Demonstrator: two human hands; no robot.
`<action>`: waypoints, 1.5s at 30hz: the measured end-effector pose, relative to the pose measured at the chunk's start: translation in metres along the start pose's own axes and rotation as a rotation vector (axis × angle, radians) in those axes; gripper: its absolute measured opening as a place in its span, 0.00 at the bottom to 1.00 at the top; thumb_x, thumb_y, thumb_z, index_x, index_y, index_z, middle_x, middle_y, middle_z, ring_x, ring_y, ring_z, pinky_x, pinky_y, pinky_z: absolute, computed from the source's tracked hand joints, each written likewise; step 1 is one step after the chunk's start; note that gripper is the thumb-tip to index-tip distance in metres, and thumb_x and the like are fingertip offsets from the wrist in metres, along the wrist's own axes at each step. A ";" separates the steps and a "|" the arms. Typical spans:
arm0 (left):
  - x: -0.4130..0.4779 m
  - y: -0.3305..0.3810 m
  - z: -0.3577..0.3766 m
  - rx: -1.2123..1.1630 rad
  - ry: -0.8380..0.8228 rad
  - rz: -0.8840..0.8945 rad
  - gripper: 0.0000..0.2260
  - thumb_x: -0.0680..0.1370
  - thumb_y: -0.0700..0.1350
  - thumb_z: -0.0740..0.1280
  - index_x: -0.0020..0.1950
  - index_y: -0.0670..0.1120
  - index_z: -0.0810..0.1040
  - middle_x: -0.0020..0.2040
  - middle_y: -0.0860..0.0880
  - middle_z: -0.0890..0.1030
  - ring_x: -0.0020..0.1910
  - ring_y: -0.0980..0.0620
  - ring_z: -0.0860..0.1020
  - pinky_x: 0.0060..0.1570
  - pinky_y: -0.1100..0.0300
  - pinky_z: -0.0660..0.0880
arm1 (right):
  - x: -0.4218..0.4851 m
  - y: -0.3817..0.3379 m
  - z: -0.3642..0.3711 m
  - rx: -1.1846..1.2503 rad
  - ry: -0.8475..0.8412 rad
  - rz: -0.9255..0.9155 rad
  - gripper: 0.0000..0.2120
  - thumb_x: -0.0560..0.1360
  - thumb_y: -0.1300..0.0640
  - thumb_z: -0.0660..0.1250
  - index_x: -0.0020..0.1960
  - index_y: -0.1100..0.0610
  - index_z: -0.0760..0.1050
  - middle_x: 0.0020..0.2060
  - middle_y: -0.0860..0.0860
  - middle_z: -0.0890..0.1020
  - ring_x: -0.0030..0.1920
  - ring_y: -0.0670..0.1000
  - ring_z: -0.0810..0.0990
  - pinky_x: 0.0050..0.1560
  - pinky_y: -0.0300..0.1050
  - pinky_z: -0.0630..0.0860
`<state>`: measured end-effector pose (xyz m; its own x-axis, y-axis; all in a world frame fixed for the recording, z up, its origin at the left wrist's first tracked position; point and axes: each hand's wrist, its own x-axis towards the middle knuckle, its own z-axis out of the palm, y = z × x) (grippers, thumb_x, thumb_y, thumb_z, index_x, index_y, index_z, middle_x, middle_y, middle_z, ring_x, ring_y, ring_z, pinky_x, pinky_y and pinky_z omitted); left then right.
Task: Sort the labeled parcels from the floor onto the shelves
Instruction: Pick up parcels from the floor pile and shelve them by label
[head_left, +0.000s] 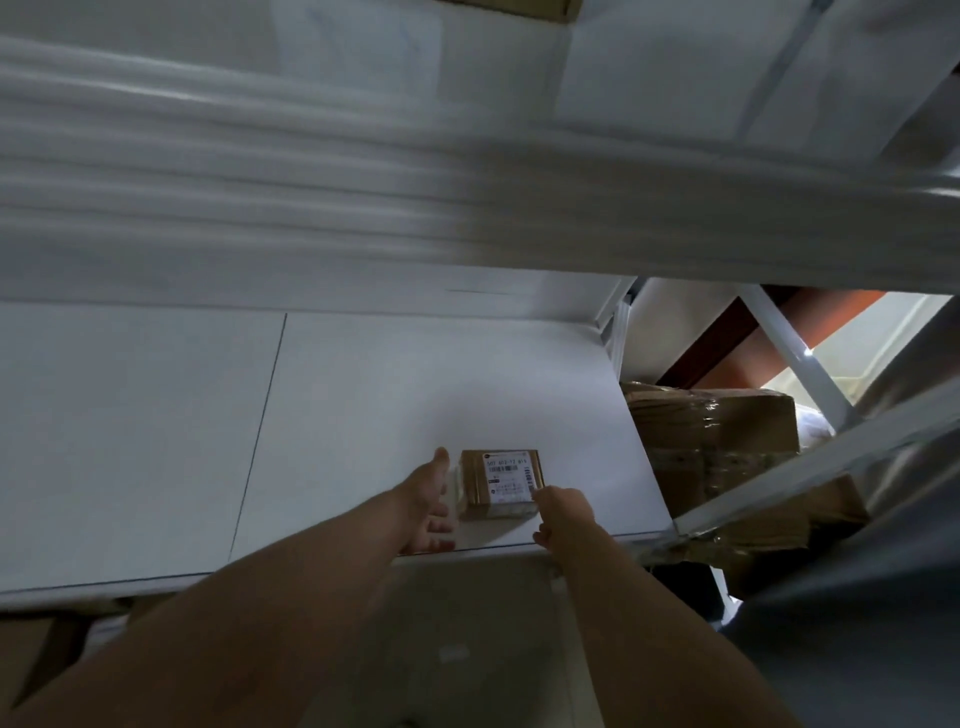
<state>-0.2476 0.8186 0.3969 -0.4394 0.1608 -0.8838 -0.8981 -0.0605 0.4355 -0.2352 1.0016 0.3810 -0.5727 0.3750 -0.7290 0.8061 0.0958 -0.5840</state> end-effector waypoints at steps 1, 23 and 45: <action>-0.005 -0.002 -0.008 0.019 0.012 0.005 0.32 0.82 0.64 0.51 0.76 0.41 0.63 0.73 0.36 0.68 0.69 0.37 0.70 0.61 0.46 0.71 | -0.008 -0.003 0.004 -0.010 0.024 -0.011 0.15 0.79 0.61 0.62 0.65 0.65 0.74 0.38 0.52 0.72 0.36 0.50 0.73 0.52 0.52 0.79; -0.252 -0.197 -0.534 -0.233 0.548 0.230 0.09 0.82 0.41 0.57 0.45 0.40 0.73 0.33 0.43 0.76 0.26 0.49 0.74 0.29 0.63 0.70 | -0.389 0.052 0.506 -0.511 -0.642 -0.304 0.07 0.81 0.61 0.63 0.44 0.58 0.75 0.35 0.53 0.79 0.33 0.49 0.76 0.34 0.41 0.73; -0.166 -0.357 -0.777 -0.803 0.612 -0.047 0.04 0.82 0.39 0.62 0.51 0.40 0.76 0.39 0.44 0.81 0.33 0.51 0.76 0.35 0.58 0.73 | -0.369 0.174 0.827 -0.989 -0.703 -0.164 0.11 0.78 0.66 0.61 0.38 0.59 0.75 0.32 0.55 0.77 0.33 0.51 0.76 0.32 0.41 0.73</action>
<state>0.1328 0.0477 0.2557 -0.1338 -0.3397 -0.9310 -0.5606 -0.7487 0.3538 -0.0072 0.1178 0.2530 -0.3873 -0.2575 -0.8853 0.3074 0.8692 -0.3873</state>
